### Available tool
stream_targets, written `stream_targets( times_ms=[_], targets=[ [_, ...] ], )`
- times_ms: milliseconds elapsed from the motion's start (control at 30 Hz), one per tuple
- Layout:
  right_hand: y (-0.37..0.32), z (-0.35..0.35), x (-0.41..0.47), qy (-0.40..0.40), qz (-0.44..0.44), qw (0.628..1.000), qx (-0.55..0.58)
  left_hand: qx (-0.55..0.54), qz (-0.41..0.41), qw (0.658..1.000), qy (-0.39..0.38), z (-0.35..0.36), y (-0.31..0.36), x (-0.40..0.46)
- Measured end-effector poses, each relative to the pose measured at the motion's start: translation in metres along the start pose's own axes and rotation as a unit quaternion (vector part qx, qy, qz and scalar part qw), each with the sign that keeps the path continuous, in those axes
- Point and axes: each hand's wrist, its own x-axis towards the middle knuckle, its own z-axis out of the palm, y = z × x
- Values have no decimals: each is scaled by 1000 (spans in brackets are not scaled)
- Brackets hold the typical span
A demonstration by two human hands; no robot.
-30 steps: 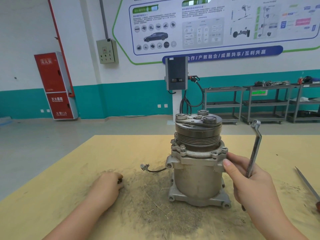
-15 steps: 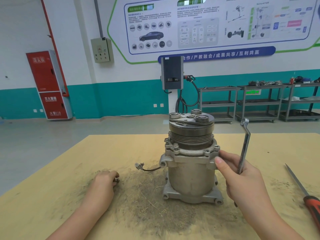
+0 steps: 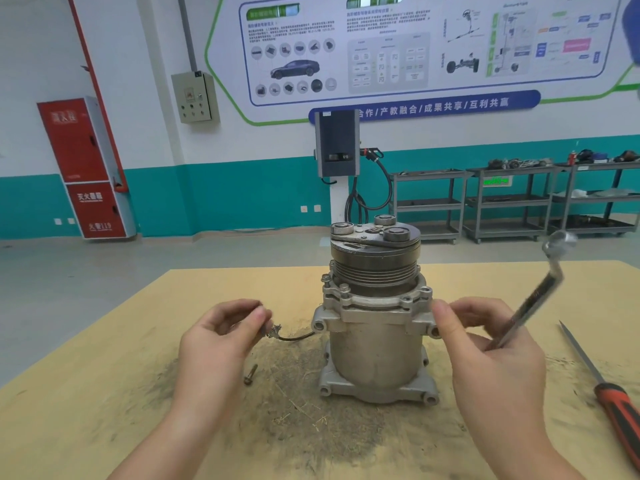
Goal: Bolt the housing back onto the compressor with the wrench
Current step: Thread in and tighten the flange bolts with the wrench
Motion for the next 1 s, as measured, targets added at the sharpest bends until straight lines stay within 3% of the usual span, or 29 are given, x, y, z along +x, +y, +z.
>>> stream_targets(
  times_ms=[67, 167, 333, 533, 600, 667, 733, 800, 900, 1000],
  targets=[
    [-16, 4, -9, -107, 9, 992, 61, -41, -13, 997, -62, 23, 8, -25],
    [-28, 13, -25, -286, 73, 945, 139, -98, -71, 980, -160, 54, 5, -56],
    [-27, 15, -25, -253, 150, 926, 237, -205, -154, 954, -157, 74, 2, -71],
    [-24, 15, -20, -260, 101, 939, 202, -250, -164, 943, -148, 72, 9, -70],
    [-24, 11, -12, -223, 78, 960, 153, -141, -117, 975, -125, 62, 12, -63],
    [-23, 6, 3, -148, 45, 984, 93, 100, 13, 993, -60, 44, 8, -44],
    [-23, 4, 20, -89, 21, 993, 73, 300, 111, 947, -13, 21, -4, -19],
    [-22, 5, 32, -73, -4, 996, 43, 422, 109, 899, -43, 4, -26, 1],
    [-16, 10, 42, -86, -12, 996, 9, 585, 82, 796, -132, -6, -65, 13],
    [-12, 12, 46, -109, -13, 994, -11, 596, 111, 784, -134, -4, -76, 14]
  ],
)
